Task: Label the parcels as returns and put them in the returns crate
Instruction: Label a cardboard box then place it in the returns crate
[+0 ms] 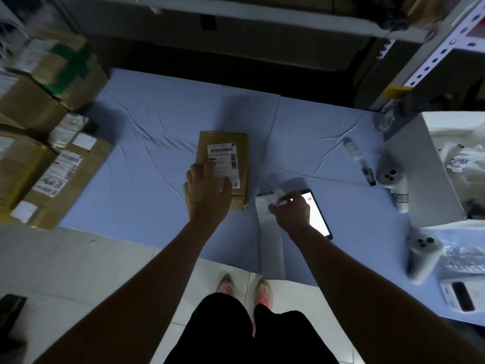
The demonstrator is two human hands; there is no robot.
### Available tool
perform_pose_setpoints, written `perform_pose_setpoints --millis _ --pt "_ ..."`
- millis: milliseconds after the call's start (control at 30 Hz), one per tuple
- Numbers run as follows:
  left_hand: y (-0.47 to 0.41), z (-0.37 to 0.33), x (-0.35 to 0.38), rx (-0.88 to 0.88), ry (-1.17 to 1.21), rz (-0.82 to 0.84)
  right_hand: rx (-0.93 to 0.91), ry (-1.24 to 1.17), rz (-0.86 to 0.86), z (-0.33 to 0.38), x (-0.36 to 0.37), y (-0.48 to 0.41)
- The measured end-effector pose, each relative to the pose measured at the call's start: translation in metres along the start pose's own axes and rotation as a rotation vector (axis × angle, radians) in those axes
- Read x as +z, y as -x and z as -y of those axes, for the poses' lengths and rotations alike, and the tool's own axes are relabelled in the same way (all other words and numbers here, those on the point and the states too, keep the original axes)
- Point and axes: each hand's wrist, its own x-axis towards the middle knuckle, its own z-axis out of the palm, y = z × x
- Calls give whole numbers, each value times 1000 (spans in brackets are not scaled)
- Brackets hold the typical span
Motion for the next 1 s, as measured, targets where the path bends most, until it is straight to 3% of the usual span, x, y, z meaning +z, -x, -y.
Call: perform_pose_setpoints --millis 133,267,433,700,1000 --pt "8 -8 1 355 26 -136 87 -252 101 4 -2 4" --pt "13 -29 20 656 32 112 -3 -301 127 3 -12 17" --pt "22 -45 51 621 76 276 -92 -278 157 -5 -27 27" --pt "26 -52 68 560 239 398 -142 -187 132 -30 -39 29" --pt "28 -46 78 558 274 381 -165 -161 166 -37 -43 29"
